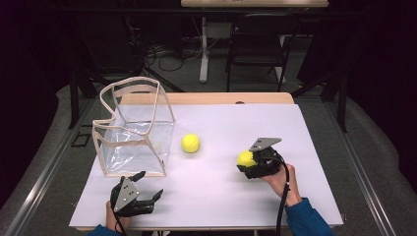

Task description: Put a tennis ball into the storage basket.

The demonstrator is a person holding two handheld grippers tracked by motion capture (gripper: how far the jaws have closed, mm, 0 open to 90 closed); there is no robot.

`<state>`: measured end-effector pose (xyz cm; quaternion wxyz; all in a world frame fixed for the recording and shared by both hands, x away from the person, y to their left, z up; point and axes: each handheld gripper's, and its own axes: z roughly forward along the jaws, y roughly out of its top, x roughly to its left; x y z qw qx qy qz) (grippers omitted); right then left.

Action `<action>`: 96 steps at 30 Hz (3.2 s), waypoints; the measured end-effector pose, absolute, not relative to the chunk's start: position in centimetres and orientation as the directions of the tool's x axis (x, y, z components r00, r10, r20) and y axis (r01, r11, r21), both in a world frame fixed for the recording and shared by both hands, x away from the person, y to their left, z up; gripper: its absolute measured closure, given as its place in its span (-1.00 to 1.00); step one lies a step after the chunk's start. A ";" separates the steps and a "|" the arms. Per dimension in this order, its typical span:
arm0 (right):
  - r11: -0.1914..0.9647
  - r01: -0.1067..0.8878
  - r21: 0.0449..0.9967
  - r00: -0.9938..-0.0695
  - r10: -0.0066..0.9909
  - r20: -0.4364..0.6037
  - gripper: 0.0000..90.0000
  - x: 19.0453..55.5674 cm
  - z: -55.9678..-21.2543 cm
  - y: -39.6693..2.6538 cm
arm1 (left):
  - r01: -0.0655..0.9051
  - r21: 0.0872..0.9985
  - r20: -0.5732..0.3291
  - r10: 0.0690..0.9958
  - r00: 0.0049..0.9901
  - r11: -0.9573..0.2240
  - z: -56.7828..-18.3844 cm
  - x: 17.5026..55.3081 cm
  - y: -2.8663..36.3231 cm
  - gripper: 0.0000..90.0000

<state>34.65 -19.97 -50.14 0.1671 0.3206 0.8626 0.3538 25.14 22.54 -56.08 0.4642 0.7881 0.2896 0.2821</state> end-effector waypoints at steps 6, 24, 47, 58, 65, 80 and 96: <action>0.531 0.422 0.735 -0.735 0.675 -0.065 -0.43 34.4 -49.9 -20.1 | 0.194 0.894 0.178 0.718 0.672 -0.404 -56.1 25.1 22.5 -0.65; 0.502 0.394 0.770 -0.730 0.680 -0.069 -0.43 34.0 -48.9 -20.2 | 0.197 0.894 0.173 0.716 0.676 -0.403 -56.2 25.2 22.5 -0.65; 0.499 0.371 0.783 -0.744 0.665 -0.071 -0.43 34.7 -47.4 -19.5 | 0.183 0.907 0.172 0.729 0.663 -0.380 -55.9 25.0 22.7 -0.65; 0.491 0.355 0.796 -0.748 0.659 -0.073 -0.43 35.5 -47.0 -19.0 | 0.177 0.911 0.172 0.732 0.659 -0.373 -55.9 24.9 22.9 -0.65; 0.492 0.343 0.800 -0.749 0.657 -0.084 -0.43 35.6 -46.8 -18.7 | 0.174 0.910 0.175 0.729 0.662 -0.376 -55.8 24.9 22.8 -0.65; 0.484 0.325 0.812 -0.750 0.655 -0.090 -0.43 36.3 -46.1 -18.3 | 0.174 0.911 0.173 0.731 0.660 -0.373 -55.9 24.9 22.8 -0.65; 0.480 0.305 0.822 -0.747 0.656 -0.107 -0.43 36.9 -45.2 -17.9 | 0.176 0.911 0.169 0.728 0.664 -0.372 -55.9 24.9 22.8 -0.65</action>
